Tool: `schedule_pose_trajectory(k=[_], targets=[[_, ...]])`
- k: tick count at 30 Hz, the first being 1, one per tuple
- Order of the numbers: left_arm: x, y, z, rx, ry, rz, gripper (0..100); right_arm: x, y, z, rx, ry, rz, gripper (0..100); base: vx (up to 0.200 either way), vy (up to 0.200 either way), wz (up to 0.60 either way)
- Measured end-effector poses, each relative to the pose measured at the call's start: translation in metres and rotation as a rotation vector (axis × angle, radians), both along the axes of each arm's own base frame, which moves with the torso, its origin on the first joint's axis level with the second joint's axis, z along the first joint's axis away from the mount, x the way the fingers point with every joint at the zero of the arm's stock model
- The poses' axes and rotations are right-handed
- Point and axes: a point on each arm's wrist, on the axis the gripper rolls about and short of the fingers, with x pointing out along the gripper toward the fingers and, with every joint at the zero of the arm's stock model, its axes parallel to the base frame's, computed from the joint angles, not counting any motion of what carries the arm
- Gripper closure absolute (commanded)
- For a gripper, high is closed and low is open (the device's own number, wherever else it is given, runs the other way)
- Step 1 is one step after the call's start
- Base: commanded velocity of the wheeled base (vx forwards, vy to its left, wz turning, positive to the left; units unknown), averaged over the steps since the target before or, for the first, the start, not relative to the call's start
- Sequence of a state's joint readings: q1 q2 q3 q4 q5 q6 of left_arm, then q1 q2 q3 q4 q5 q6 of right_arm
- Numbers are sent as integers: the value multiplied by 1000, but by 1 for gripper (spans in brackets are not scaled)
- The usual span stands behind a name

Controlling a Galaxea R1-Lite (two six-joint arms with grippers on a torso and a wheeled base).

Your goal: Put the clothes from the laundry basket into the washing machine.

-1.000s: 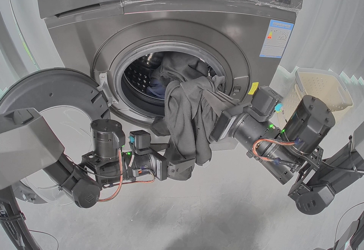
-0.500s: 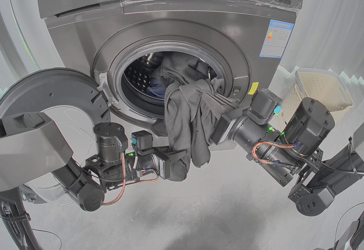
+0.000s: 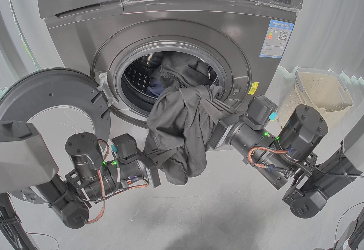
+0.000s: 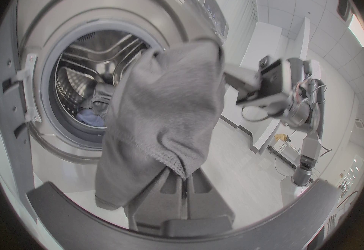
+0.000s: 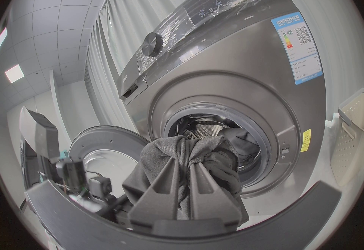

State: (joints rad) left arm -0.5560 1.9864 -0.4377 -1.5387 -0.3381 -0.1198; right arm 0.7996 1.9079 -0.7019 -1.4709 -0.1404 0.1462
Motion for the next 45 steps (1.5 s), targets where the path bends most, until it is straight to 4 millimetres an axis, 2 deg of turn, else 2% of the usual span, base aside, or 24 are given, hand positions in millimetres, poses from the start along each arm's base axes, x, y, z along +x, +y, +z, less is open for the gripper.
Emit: schedule_pose_trajectory(k=[9,16,17,24,32,45], targets=[[-29,13,33,-66,-60,-56,100,4,0,-16,-20,26,-14,100,0,0,0],[-36,14,47,-98,-100,-72,100,6,-1,-20,-29,40,-26,100,0,0,0],[-36,15,48,-100,-103,-72,100,6,-1,-21,-31,42,-26,0,0,0,0],[-36,15,56,-121,-129,-72,100,4,-3,-32,-69,79,-26,0,0,0,0],[-27,13,78,-216,-159,-45,100,-11,-13,-62,-177,179,-18,0,0,0,0],[-18,10,98,-304,-195,30,100,-17,-17,-89,-268,252,-14,0,0,0,0]])
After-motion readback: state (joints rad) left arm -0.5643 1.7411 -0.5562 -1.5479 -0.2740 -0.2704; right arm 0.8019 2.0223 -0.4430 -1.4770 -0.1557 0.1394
